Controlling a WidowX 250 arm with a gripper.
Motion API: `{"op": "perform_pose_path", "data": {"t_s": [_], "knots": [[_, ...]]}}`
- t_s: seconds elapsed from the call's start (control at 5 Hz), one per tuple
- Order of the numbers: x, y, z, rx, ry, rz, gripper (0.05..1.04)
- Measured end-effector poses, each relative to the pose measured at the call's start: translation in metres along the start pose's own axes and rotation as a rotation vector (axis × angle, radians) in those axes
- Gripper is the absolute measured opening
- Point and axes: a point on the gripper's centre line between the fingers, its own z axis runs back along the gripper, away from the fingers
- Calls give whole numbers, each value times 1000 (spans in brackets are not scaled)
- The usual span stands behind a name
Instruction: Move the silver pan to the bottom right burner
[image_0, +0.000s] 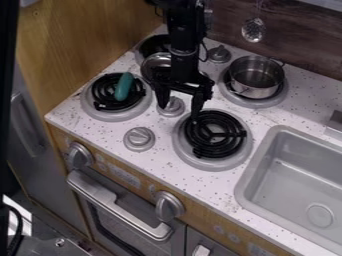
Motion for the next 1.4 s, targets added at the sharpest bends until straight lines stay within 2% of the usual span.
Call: {"op": "perform_pose_path", "data": {"t_s": [0.2,0.4,0.6,0.8,1.0,1.2,1.4], "knots": [[-7,-1,-16,0,45,0,1001],[-1,-18,-19,-23,23,-53,1001],[3,-52,-17,-53,-16,-160,1001],[10,-74,-15,-97,-83,-240,1001],[30,-90,14,-98,-262,-318,1001],[43,-100,33,-81,-392,-357,1001],[62,-106,47,-79,-494,-379,1001]]}}
